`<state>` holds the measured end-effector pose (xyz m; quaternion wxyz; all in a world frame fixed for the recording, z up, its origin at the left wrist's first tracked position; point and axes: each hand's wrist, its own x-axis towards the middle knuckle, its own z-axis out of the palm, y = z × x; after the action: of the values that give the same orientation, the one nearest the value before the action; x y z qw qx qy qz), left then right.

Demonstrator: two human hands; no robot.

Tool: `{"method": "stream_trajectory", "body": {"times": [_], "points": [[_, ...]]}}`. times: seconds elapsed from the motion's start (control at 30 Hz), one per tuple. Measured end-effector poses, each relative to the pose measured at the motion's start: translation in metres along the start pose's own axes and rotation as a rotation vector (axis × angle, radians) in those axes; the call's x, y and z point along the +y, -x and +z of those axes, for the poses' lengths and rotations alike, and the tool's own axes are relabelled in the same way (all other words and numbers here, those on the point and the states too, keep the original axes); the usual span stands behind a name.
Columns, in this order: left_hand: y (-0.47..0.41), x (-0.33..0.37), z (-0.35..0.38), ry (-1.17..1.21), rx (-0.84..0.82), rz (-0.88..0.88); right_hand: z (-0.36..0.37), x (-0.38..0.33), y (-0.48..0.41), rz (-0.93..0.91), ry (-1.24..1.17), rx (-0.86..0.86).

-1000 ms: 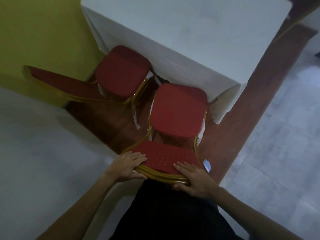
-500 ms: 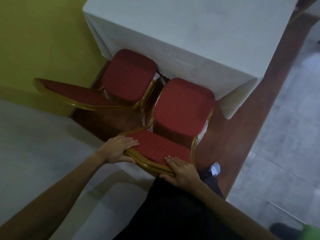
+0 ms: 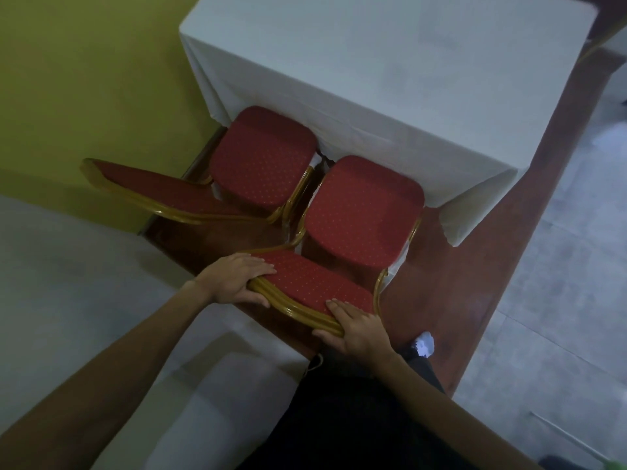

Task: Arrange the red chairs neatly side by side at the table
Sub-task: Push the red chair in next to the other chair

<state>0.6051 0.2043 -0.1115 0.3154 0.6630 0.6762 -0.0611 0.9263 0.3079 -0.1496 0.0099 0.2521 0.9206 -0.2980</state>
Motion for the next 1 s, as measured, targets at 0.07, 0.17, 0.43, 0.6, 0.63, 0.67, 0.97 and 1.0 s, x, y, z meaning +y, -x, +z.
{"method": "stream_trajectory", "body": {"times": [0.07,0.17,0.43,0.6,0.63,0.67,0.97,1.0], "points": [[-0.003,-0.005,-0.003,-0.011,-0.014,0.000,0.000,-0.001,-0.005,0.010,-0.005,0.001],[-0.006,-0.009,-0.007,-0.030,-0.036,0.004,0.000,0.000,-0.009,0.016,-0.021,0.008],[-0.010,-0.013,-0.013,-0.068,-0.069,0.012,-0.003,-0.003,-0.015,0.078,-0.035,-0.041],[-0.011,-0.014,-0.018,-0.094,-0.088,0.008,-0.010,-0.007,-0.018,0.123,-0.024,-0.138],[-0.010,-0.014,-0.019,-0.104,-0.087,0.004,-0.012,-0.007,-0.019,0.126,-0.020,-0.150],[-0.010,-0.016,-0.019,-0.114,-0.093,-0.002,-0.013,-0.008,-0.021,0.127,-0.019,-0.151],[-0.005,-0.008,-0.026,-0.177,-0.139,-0.053,-0.021,-0.009,-0.021,0.125,-0.056,-0.162],[-0.004,-0.006,-0.028,-0.198,-0.146,-0.052,-0.022,-0.008,-0.022,0.129,-0.063,-0.187]]}}
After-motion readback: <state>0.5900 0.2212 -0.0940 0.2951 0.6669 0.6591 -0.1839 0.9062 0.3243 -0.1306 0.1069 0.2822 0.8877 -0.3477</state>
